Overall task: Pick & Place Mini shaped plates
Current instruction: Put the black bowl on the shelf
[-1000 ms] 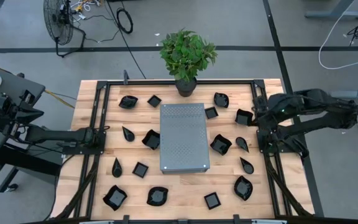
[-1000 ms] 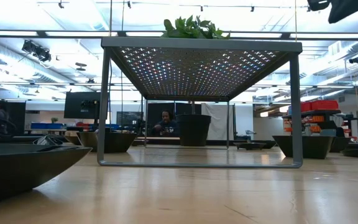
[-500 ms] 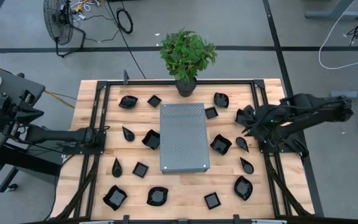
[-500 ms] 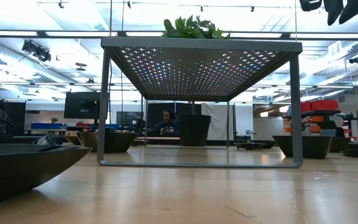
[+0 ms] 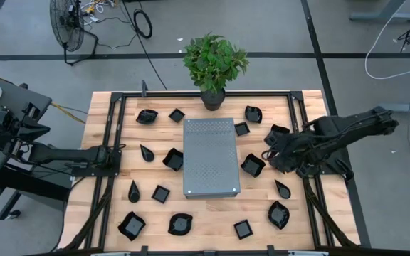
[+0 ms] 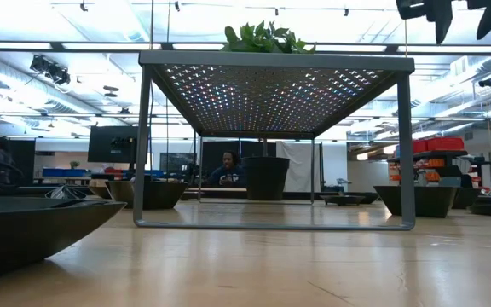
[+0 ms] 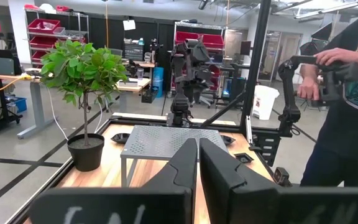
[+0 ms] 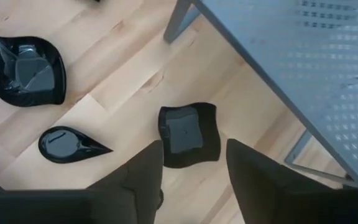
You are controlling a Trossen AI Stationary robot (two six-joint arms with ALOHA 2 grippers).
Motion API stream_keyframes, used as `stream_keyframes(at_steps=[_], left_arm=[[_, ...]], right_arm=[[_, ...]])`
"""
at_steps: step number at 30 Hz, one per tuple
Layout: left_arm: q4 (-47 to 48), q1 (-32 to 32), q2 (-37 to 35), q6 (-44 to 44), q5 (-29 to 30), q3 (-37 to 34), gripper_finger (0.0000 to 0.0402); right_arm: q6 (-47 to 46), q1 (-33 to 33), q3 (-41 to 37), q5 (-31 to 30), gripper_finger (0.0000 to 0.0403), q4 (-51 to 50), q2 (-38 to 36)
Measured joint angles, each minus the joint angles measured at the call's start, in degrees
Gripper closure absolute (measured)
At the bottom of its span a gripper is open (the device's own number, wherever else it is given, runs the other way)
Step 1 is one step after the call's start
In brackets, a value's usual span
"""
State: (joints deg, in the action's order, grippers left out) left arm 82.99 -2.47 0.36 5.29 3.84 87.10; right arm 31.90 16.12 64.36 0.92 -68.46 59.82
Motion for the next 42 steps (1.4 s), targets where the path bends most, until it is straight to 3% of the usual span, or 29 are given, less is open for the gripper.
stream_keyframes(at_steps=[12,28,42], left_arm=[[0.0,0.0,0.0,0.0,0.0,0.0,0.0378],[0.0,0.0,0.0,0.0,0.0,0.0,0.0378],[0.0,0.0,0.0,0.0,0.0,0.0,0.0378]], right_arm=[[-2.6,2.3,-0.3,0.0,0.0221,3.1,5.8],[-4.0,4.8,-17.3,0.0,0.0220,19.7,5.8],[-4.0,4.6,-24.1,-3.6,0.0220,27.2,10.6]])
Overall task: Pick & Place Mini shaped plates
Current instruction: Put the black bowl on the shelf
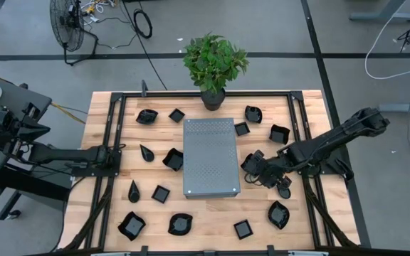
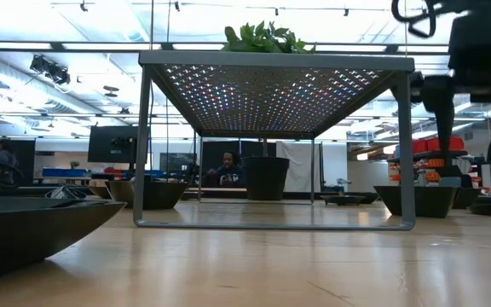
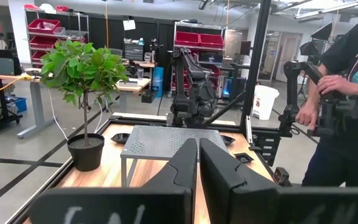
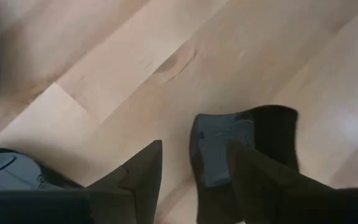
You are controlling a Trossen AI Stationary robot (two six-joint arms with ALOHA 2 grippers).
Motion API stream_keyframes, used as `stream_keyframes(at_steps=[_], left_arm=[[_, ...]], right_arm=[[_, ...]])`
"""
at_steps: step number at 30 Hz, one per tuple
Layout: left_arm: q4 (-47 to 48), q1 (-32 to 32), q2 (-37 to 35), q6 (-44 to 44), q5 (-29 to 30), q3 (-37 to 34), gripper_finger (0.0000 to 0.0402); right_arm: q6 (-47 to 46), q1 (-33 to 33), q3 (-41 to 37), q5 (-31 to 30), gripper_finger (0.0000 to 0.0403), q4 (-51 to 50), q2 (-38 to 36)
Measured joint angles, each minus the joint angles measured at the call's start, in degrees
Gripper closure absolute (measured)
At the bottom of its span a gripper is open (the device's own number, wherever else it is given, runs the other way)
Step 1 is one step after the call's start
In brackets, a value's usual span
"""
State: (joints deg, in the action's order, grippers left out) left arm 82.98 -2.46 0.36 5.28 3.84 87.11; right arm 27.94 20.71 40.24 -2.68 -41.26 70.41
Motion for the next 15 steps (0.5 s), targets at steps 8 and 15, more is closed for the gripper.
stream_keyframes(at_steps=[8,15], left_arm=[[0.0,0.0,0.0,0.0,0.0,0.0,0.0378],[0.0,0.0,0.0,0.0,0.0,0.0,0.0378]], right_arm=[[0.1,-0.3,-1.4,-4.4,0.0220,2.6,3.3],[0.1,-1.6,-1.4,-4.4,0.0220,3.4,6.3]])
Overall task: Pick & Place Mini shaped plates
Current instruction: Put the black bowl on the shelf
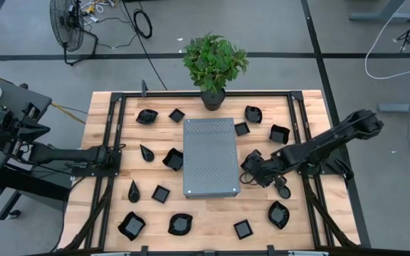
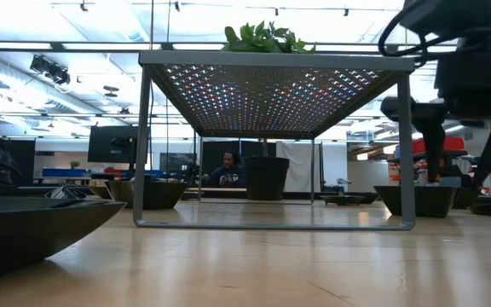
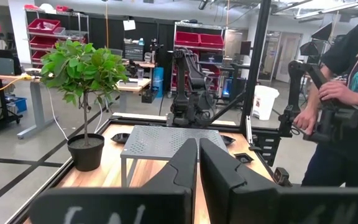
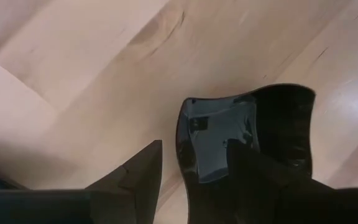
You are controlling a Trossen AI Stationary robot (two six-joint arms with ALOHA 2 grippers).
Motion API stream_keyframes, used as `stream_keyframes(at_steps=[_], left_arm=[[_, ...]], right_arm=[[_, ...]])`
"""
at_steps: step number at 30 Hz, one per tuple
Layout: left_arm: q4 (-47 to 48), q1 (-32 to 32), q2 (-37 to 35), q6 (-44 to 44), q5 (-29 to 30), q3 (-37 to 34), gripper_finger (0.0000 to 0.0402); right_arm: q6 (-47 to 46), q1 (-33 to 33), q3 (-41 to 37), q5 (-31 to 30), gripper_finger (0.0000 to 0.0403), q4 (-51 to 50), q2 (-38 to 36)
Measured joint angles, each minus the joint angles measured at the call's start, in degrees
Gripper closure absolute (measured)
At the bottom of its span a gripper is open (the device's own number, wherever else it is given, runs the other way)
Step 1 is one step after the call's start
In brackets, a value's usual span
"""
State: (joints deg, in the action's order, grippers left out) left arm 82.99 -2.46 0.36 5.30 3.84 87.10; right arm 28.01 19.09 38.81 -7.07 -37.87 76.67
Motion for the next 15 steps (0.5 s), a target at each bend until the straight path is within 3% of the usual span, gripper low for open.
stream_keyframes(at_steps=[15], left_arm=[[0.0,0.0,0.0,0.0,0.0,0.0,0.0378]], right_arm=[[-0.8,-0.8,0.0,0.1,0.0220,3.0,5.3]])
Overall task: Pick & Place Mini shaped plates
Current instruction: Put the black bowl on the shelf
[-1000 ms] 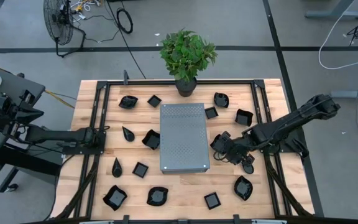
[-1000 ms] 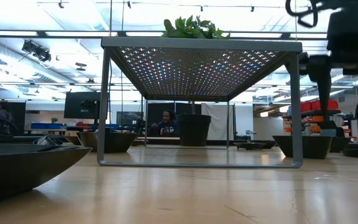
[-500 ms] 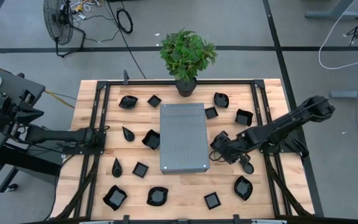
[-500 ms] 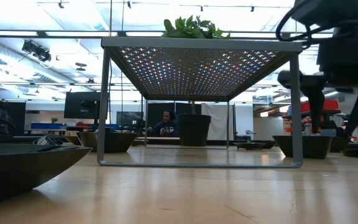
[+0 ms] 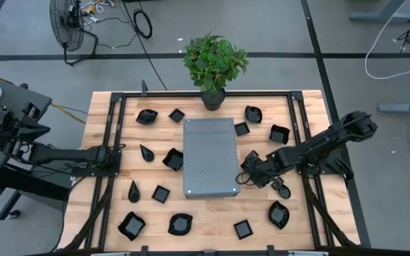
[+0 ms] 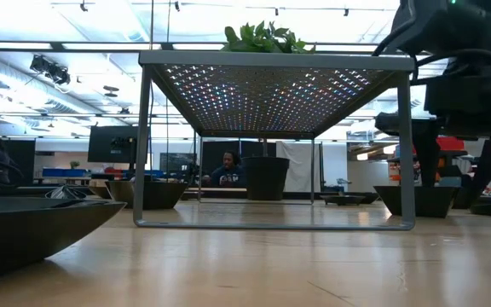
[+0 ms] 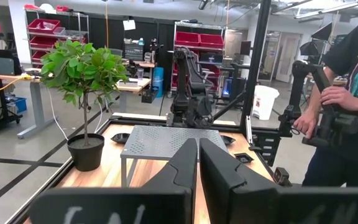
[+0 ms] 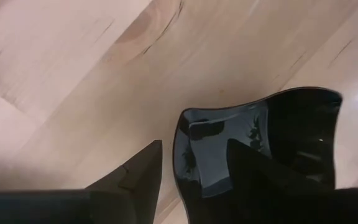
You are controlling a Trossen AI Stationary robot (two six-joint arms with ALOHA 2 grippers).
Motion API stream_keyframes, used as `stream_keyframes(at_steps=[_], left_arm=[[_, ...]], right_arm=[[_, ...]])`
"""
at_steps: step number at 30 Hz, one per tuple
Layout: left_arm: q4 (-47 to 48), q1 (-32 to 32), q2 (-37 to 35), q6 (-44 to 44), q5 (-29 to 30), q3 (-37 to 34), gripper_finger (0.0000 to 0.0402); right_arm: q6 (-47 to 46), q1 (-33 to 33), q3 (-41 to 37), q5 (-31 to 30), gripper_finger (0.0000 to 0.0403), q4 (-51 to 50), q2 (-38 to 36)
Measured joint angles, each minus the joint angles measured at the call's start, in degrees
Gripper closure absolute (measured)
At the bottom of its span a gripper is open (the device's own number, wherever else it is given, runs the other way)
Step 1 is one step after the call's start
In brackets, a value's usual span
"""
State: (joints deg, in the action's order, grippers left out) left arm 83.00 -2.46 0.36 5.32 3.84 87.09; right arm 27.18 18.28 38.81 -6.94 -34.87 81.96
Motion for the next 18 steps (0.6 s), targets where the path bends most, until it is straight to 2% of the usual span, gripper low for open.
stream_keyframes(at_steps=[7,18], left_arm=[[0.0,0.0,0.0,0.0,0.0,0.0,0.0378],[0.0,0.0,0.0,0.0,0.0,0.0,0.0378]], right_arm=[[-0.2,0.0,0.0,0.0,0.0241,-0.4,0.4],[0.1,0.0,0.0,0.0,0.0312,-1.6,0.4]])
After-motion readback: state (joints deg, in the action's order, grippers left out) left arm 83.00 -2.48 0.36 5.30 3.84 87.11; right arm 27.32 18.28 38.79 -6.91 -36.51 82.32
